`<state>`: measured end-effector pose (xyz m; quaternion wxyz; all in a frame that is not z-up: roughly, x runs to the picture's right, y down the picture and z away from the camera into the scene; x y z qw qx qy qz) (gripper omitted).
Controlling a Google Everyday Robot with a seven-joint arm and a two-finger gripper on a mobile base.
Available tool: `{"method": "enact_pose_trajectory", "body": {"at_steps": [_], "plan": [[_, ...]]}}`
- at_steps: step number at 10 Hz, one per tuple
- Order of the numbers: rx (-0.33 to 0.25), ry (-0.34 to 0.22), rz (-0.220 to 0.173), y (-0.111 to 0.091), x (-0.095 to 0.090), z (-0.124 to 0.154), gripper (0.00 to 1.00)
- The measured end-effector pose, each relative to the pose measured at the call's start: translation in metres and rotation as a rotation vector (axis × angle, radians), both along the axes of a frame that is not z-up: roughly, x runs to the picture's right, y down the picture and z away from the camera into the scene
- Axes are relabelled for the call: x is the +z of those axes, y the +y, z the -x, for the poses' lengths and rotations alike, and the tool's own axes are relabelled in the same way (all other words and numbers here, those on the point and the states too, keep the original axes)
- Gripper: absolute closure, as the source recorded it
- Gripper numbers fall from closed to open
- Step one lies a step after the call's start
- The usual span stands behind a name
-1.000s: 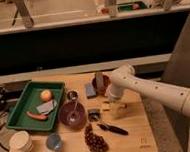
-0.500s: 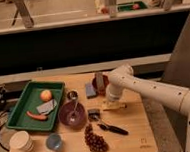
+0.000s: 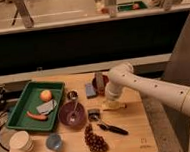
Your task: Place banana in plastic cup
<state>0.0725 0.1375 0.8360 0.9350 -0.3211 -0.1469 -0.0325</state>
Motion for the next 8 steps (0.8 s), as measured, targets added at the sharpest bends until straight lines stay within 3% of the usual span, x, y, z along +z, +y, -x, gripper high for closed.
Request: {"method": "enact_pose_trajectory", "body": {"at_steps": [3, 5, 6, 8], "plan": [[0.008, 0.004, 0.005, -0.011, -0.008, -0.001, 0.59], [0.013, 0.015, 0.013, -0.003, 0.004, -0.003, 0.42], [0.012, 0.024, 0.017, 0.007, 0.019, -0.006, 0.3], [0.003, 0.033, 0.019, 0.024, 0.041, -0.007, 0.2]]}}
